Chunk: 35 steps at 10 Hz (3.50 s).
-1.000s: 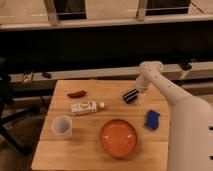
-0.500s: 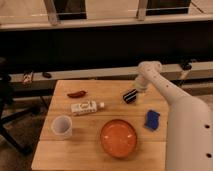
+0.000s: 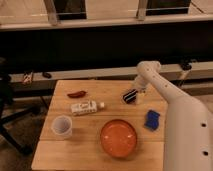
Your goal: Place the eraser on the white sponge
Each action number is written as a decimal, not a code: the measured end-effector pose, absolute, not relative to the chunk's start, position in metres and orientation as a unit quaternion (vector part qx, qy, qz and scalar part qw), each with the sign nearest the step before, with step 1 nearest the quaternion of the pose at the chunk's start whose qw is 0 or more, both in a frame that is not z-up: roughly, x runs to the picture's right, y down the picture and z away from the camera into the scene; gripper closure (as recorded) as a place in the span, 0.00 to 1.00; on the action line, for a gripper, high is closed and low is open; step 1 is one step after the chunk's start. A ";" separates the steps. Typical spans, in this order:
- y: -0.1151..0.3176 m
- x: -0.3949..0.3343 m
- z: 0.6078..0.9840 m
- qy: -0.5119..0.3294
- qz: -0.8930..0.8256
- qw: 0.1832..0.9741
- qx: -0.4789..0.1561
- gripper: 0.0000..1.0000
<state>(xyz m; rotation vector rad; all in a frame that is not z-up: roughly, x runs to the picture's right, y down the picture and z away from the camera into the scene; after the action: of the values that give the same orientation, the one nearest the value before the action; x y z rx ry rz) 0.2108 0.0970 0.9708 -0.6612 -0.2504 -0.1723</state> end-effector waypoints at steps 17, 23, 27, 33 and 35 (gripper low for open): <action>0.087 0.228 0.949 -0.128 -0.080 0.934 -0.324 0.81; 0.091 0.248 0.926 -0.126 -0.069 0.936 -0.320 1.00; 0.105 0.277 0.907 -0.123 -0.040 0.939 -0.319 1.00; 0.105 0.277 0.906 -0.124 -0.036 0.939 -0.318 1.00; 0.104 0.275 0.906 -0.125 -0.037 0.939 -0.318 1.00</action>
<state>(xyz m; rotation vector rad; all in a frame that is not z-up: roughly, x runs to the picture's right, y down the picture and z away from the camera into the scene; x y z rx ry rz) 0.2745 0.1042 0.9064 -0.6495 -0.2557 -0.0759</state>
